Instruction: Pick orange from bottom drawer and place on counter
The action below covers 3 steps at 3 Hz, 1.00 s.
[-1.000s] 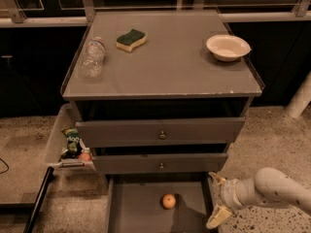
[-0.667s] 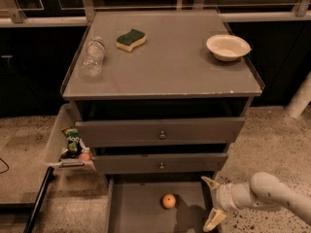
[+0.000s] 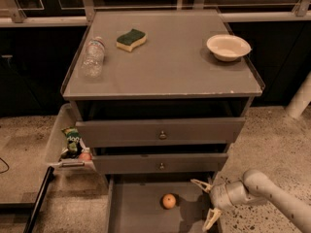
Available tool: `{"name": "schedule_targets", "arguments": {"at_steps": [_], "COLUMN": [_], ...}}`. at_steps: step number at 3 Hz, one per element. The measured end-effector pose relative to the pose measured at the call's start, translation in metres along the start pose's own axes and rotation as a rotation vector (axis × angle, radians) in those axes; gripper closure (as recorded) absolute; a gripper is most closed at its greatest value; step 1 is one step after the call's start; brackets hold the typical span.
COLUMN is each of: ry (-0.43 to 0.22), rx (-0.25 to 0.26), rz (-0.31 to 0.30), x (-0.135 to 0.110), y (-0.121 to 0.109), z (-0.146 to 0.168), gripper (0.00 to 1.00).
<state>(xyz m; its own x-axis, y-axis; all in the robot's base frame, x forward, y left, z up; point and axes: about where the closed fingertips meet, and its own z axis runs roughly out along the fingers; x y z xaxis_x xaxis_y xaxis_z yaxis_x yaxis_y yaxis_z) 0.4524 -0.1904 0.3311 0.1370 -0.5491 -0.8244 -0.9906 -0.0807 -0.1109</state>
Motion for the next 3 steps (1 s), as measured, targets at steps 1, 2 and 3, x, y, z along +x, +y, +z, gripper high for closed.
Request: {"name": "schedule_targets", "arguments": {"at_steps": [1, 2, 3], "ry": [0.000, 0.004, 0.039], "rx": [0.000, 0.007, 0.029], "rz": [0.000, 0.043, 0.118], "x": [0.000, 0.017, 0.037], "y": [0.000, -0.004, -0.014], "z": [0.000, 0.023, 0.050], "gripper": [0.00, 0.00, 0.00]}}
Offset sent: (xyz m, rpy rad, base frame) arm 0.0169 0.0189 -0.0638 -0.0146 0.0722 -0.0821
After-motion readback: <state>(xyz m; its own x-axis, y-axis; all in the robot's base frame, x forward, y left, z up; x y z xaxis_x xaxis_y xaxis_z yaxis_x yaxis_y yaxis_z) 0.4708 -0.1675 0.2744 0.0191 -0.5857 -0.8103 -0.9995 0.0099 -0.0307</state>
